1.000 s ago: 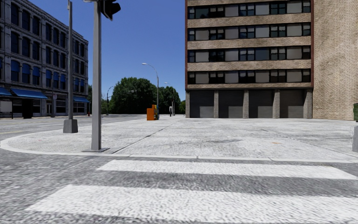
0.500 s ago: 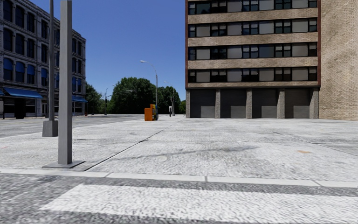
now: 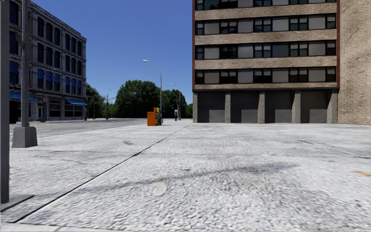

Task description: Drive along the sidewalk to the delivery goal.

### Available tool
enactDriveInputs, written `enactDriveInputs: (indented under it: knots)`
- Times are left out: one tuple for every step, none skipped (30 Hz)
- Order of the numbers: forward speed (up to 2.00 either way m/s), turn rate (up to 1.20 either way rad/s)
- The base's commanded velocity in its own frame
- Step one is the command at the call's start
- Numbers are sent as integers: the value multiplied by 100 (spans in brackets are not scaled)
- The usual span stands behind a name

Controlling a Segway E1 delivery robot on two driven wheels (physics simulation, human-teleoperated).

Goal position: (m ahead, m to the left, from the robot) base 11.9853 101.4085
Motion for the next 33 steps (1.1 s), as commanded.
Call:
enactDriveInputs:
  knots:
    - [200,0]
    - [200,0]
    - [200,0]
    - [200,0]
    - [200,0]
    - [200,0]
    - [198,0]
    - [193,0]
    - [186,0]
    - [170,0]
    - [170,0]
    - [158,0]
    - [155,0]
    - [154,0]
    - [154,0]
    - [153,0]
    - [153,0]
    - [153,0]
    - [153,0]
    - [153,0]
    - [153,0]
    - [153,0]
    - [153,0]
    - [153,0]
    - [153,0]
    - [154,0]
    - [154,0]
    - [154,0]
    - [154,0]
    - [154,0]
    - [154,0]
    - [154,0]
    - [154,0]
